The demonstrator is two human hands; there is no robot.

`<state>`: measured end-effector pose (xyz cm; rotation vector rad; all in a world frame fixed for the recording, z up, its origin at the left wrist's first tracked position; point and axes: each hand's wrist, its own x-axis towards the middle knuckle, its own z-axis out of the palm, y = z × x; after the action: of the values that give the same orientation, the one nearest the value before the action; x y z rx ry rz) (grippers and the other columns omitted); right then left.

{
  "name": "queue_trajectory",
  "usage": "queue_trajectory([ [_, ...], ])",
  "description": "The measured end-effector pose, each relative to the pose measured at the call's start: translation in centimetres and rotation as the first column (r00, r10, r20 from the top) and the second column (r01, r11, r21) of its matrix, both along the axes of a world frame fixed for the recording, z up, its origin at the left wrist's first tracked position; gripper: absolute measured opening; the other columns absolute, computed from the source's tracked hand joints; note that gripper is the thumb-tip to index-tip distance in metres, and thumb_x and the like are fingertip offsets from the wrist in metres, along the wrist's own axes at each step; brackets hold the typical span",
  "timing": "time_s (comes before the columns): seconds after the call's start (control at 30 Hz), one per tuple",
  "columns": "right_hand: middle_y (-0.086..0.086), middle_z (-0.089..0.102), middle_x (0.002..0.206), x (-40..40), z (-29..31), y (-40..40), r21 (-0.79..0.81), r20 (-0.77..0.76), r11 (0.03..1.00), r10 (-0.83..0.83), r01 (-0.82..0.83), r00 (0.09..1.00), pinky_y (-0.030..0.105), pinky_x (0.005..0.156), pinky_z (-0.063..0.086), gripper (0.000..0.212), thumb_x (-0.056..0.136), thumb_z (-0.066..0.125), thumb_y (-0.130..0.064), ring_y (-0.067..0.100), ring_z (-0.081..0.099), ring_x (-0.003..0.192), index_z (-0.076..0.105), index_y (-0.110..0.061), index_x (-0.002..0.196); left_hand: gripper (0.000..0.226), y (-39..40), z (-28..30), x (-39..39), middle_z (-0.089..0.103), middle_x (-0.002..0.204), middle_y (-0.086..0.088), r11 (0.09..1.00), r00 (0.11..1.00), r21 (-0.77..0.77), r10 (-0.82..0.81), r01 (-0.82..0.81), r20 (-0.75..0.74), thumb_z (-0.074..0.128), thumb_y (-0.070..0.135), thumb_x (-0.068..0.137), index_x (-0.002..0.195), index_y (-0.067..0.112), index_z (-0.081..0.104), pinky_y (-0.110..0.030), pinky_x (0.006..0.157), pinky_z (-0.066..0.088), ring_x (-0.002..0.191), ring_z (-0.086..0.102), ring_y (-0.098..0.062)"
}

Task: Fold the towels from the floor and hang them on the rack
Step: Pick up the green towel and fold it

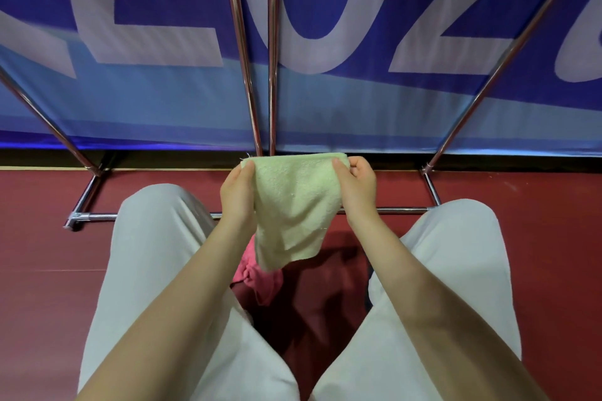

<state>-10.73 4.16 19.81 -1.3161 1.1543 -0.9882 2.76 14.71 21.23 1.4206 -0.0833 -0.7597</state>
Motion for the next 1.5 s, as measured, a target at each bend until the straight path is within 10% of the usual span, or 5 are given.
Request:
queue_trajectory([
  [0.23, -0.004, 0.04, 0.063, 2.2, -1.0, 0.1, 0.159, -0.045, 0.984, -0.068, 0.074, 0.997, 0.029, 0.056, 0.032, 0.026, 0.086, 0.061, -0.019, 0.012, 0.035, 0.058, 0.042, -0.016, 0.069, 0.014, -0.8, 0.7, -1.7, 0.054, 0.071, 0.001, 0.992, 0.945, -0.068, 0.079, -0.106, -0.319, 0.052, 0.021, 0.097, 0.091, 0.012, 0.062, -0.012, 0.038, 0.04, 0.053, 0.051, -0.009],
  [0.9, 0.005, 0.069, 0.083, 4.9, 1.2, 4.1, -0.052, 0.108, 0.967, 0.253, -0.249, 0.961, 0.035, 0.076, 0.052, 0.018, 0.095, 0.054, -0.016, 0.021, 0.065, 0.079, 0.07, -0.011, 0.088, 0.034, -1.1, 0.4, -2.6, 0.068, 0.111, -0.022, 0.97, 0.996, -0.239, -0.055, 0.037, -0.069, 0.046, 0.025, 0.093, 0.112, 0.006, 0.067, -0.044, 0.089, 0.052, 0.1, 0.067, -0.033],
  [1.27, -0.005, 0.049, 0.105, 2.7, 1.1, 3.6, -0.479, -0.272, 0.848, 0.104, -0.229, 0.957, 0.03, 0.096, 0.043, 0.028, 0.077, 0.075, -0.019, 0.011, 0.044, 0.107, 0.068, -0.021, 0.105, 0.017, -0.8, 1.5, -3.5, 0.066, 0.075, -0.004, 0.973, 0.99, -0.226, -0.084, 0.056, -0.117, 0.058, 0.009, 0.09, 0.098, -0.001, 0.068, -0.019, 0.057, 0.051, 0.066, 0.063, -0.01],
  [1.4, -0.011, 0.053, 0.113, 2.1, 1.7, 3.0, -0.229, -0.201, 0.95, 0.166, -0.211, 0.965, 0.021, 0.093, 0.045, 0.067, 0.071, 0.081, -0.033, 0.007, 0.054, 0.108, 0.049, -0.025, 0.13, 0.006, -0.8, 1.9, -3.3, 0.064, 0.07, -0.003, 0.966, 0.98, -0.251, -0.107, 0.063, -0.167, 0.062, 0.011, 0.087, 0.09, 0.007, 0.066, -0.02, 0.056, 0.051, 0.061, 0.061, -0.011],
  [1.5, -0.008, 0.07, 0.095, 1.9, 2.0, 2.9, 0.057, -0.111, 0.954, 0.3, -0.295, 0.948, 0.031, 0.085, 0.055, 0.033, 0.075, 0.079, -0.034, 0.009, 0.066, 0.093, 0.067, -0.021, 0.103, 0.005, -0.8, 2.1, -3.1, 0.062, 0.068, -0.001, 0.968, 0.981, -0.24, -0.119, 0.08, -0.152, 0.063, 0.011, 0.086, 0.089, 0.007, 0.065, -0.021, 0.055, 0.05, 0.061, 0.06, -0.011],
])
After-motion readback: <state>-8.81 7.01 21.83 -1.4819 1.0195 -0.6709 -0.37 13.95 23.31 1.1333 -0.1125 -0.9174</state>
